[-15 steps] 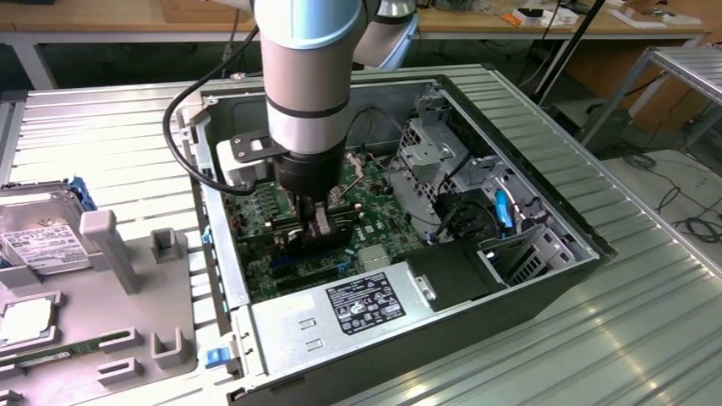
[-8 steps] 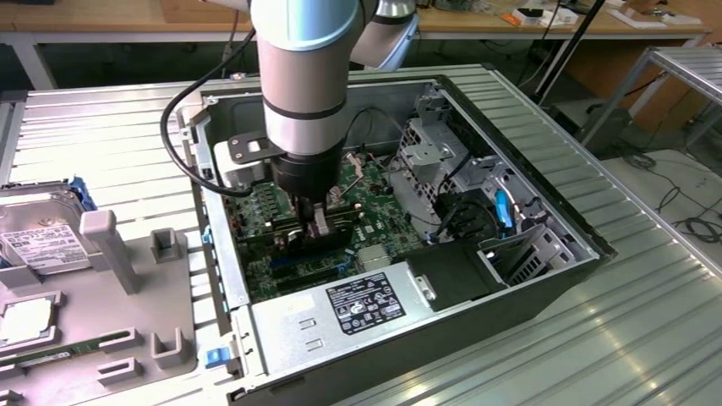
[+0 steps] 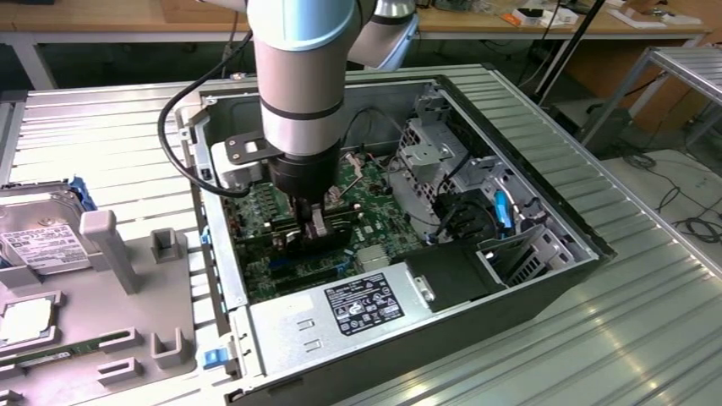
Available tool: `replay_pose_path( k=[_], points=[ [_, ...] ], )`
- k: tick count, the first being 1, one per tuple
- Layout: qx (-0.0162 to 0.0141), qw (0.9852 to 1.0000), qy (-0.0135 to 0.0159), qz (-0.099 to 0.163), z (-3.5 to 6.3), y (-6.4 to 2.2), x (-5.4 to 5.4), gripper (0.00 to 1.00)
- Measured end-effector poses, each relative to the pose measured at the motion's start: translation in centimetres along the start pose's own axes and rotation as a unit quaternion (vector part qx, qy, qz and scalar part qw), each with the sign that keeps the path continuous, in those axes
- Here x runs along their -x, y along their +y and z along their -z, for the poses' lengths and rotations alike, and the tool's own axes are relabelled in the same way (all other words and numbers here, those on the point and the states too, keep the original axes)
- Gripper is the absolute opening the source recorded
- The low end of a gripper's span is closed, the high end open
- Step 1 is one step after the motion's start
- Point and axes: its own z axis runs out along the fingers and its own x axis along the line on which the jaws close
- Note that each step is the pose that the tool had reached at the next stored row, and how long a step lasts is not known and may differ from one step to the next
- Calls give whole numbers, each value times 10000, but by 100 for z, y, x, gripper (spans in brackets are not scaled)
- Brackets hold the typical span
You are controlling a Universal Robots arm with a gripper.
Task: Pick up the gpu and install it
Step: 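Insert the gpu into the slot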
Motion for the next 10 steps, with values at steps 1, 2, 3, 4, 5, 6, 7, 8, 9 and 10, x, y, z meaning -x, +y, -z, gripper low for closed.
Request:
replay_pose_path(
  k=[1, 2, 3, 4, 5, 6, 7, 8, 9, 10],
  points=[
    [-1, 10000, -2, 0, -2, 0, 1, 27],
    [-1, 10000, -2, 0, -2, 0, 1, 27],
    [-1, 10000, -2, 0, -2, 0, 1, 27],
    [-1, 10000, -2, 0, -2, 0, 1, 27],
    [-1, 10000, -1, 0, -2, 0, 1, 27],
    [-1, 10000, -1, 0, -2, 0, 0, 27],
    [0, 10000, 0, 0, -2, 0, 0, 27],
    [0, 10000, -3, -3, -5, 3, 1, 28],
    [-2, 10000, -1, -3, -4, 3, 1, 28],
    [-1, 10000, -1, -1, -2, 1, 1, 34]
  ],
)
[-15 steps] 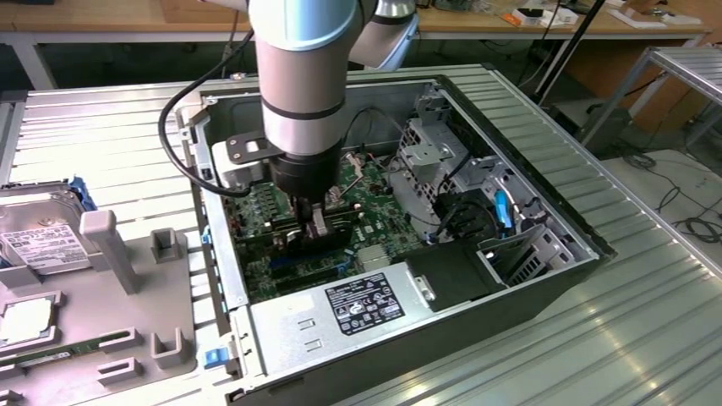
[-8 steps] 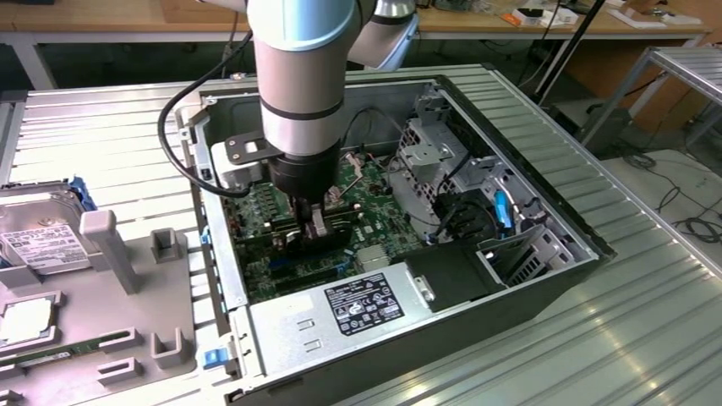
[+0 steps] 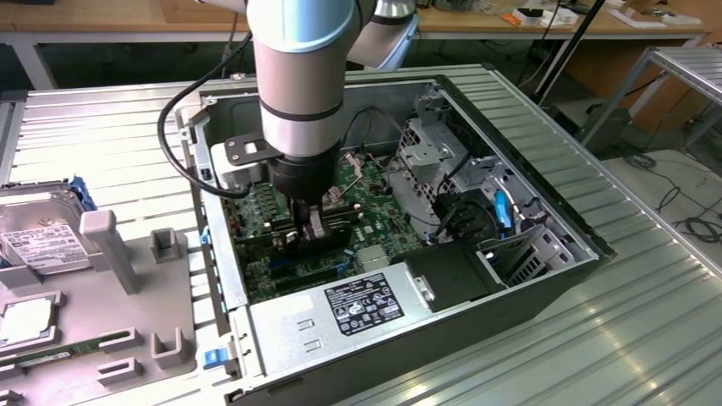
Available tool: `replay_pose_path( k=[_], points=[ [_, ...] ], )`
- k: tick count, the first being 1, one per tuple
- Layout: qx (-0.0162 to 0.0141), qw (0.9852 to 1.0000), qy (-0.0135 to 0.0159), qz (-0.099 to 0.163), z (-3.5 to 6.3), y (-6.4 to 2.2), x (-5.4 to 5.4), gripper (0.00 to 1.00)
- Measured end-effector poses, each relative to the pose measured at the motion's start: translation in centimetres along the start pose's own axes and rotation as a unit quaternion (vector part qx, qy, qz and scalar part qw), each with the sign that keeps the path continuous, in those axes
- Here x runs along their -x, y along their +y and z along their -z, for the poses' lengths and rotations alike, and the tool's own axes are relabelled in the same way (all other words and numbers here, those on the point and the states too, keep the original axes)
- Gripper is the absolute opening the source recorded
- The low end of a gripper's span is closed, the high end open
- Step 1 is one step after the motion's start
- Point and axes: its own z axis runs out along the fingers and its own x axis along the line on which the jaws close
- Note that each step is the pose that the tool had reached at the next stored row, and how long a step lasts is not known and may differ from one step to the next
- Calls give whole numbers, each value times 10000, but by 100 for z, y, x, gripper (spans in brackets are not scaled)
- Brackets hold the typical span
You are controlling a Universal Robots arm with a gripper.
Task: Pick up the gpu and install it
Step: 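Insert the gpu into the slot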
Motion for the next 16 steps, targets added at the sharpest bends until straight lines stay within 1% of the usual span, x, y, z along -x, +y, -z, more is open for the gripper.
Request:
replay_pose_path(
  k=[2, 3, 5, 6, 7, 8, 11, 13, 16],
  points=[
    [3, 10000, 1, 1, 21, -2, -1, 34],
    [5, 10000, 1, 1, 46, -4, -2, 34],
    [7, 10000, 0, 1, 149, -10, -6, 35],
    [10, 10000, 0, 1, 231, -16, -9, 41],
    [12, 10000, 0, 1, 317, -22, -13, 41],
    [13, 10000, 0, 1, 372, -25, -15, 40],
    [19, 10000, 0, 1, 542, -36, -21, 21],
    [26, 10000, 0, 2, 635, -43, -25, 11],
    [26, 10000, -1, 2, 643, -43, -25, 11]
  ],
)
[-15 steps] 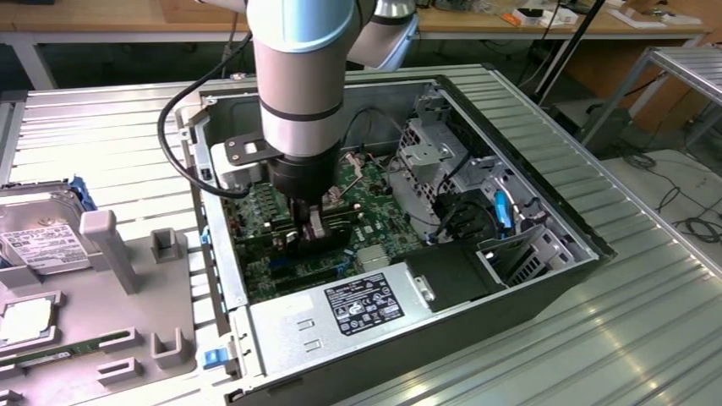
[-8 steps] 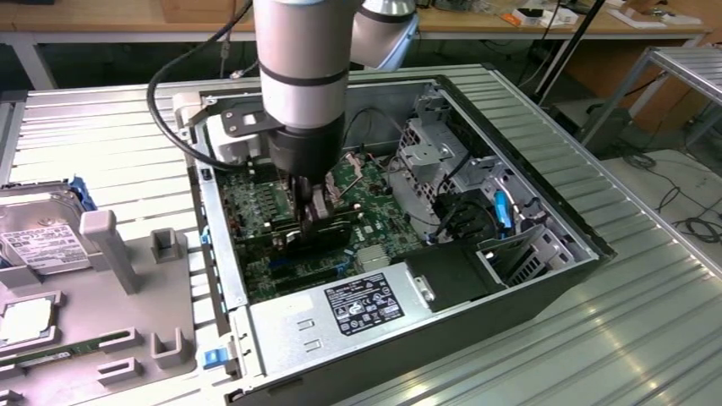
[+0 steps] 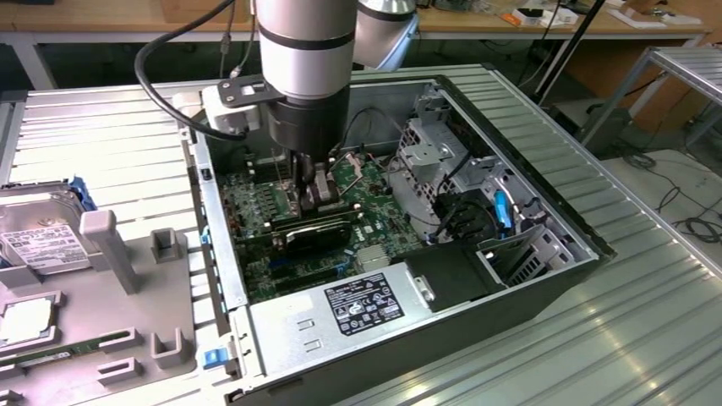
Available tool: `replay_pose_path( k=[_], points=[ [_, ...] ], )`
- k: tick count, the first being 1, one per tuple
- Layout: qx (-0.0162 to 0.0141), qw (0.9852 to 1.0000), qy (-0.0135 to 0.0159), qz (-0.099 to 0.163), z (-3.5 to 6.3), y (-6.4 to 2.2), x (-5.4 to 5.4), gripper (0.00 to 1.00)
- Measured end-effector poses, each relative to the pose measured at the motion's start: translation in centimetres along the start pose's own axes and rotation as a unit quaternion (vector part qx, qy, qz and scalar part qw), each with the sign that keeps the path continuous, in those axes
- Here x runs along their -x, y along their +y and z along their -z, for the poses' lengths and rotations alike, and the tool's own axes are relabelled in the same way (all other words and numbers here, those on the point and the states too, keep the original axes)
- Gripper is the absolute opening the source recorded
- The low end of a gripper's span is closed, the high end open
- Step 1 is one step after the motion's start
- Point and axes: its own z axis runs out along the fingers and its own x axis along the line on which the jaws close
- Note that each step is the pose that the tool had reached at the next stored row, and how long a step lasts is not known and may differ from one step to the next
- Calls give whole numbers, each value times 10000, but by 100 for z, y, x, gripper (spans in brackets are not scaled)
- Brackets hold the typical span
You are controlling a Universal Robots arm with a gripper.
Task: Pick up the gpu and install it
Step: 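Insert the gpu into the slot, then press down on the gpu until it lock into place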
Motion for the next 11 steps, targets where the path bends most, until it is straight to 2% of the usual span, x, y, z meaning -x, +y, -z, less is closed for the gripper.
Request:
replay_pose_path(
  k=[9, 10, 11],
  points=[
    [0, 10000, 0, 0, 1, 0, 0, 11],
    [0, 10000, 8, 0, 0, 0, 0, 11],
    [2, 10000, 34, -5, -6, 1, 5, 11]
  ],
)
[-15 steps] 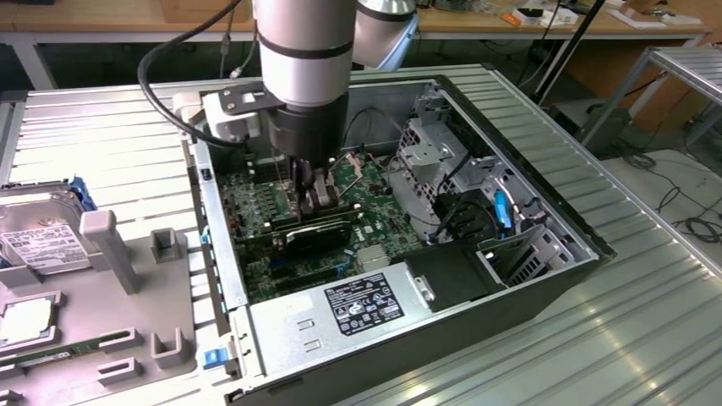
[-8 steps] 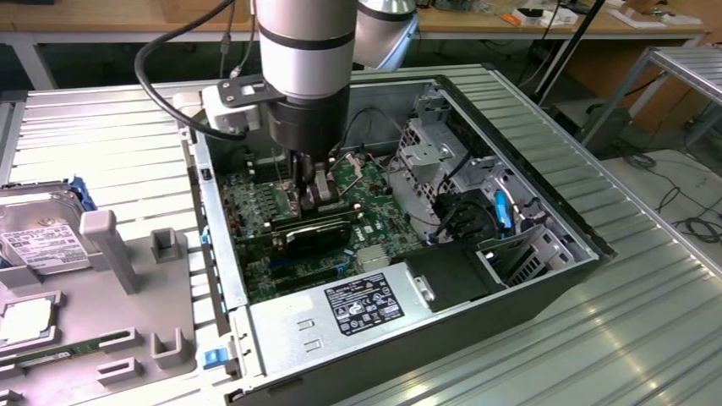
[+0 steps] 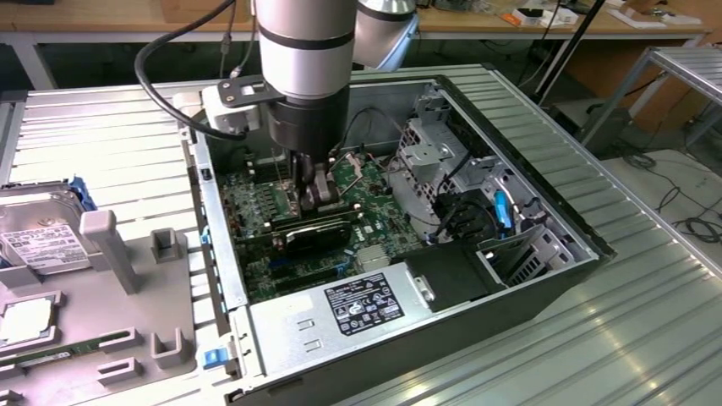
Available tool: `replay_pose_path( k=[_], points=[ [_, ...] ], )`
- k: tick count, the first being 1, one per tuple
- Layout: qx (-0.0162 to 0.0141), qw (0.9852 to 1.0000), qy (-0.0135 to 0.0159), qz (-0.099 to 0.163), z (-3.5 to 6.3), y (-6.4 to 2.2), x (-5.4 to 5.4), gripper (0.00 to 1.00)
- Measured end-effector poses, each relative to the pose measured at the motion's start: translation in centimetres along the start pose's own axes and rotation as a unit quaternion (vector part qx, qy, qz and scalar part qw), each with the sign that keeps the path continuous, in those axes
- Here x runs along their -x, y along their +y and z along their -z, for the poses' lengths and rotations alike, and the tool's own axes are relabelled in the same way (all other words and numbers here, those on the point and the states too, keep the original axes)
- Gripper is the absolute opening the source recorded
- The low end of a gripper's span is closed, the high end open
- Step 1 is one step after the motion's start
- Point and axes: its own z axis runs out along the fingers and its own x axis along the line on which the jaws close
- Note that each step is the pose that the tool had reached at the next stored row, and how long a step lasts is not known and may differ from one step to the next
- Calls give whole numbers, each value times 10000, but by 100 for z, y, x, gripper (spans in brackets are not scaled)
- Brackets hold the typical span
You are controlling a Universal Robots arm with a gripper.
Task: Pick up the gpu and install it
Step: 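Press down on the gpu until it lock into place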
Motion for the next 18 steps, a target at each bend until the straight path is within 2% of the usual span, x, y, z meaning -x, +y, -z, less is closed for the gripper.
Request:
replay_pose_path(
  k=[3, 4, 5, 6, 9, 13, 18],
  points=[
    [-4, 10000, -12, -16, -54, 14, 1, 11],
    [-6, 10000, -10, -29, -109, 99, 3, 11],
    [-6, 10000, -10, -40, -146, 145, 4, 11],
    [-5, 10000, -9, -51, -180, 156, 6, 11],
    [-4, 10000, -8, -59, -300, 91, 15, 11],
    [-1, 10000, -6, -68, -389, 59, 72, 11],
    [-4, 10000, -8, -68, -411, 66, 74, 11]
  ],
)
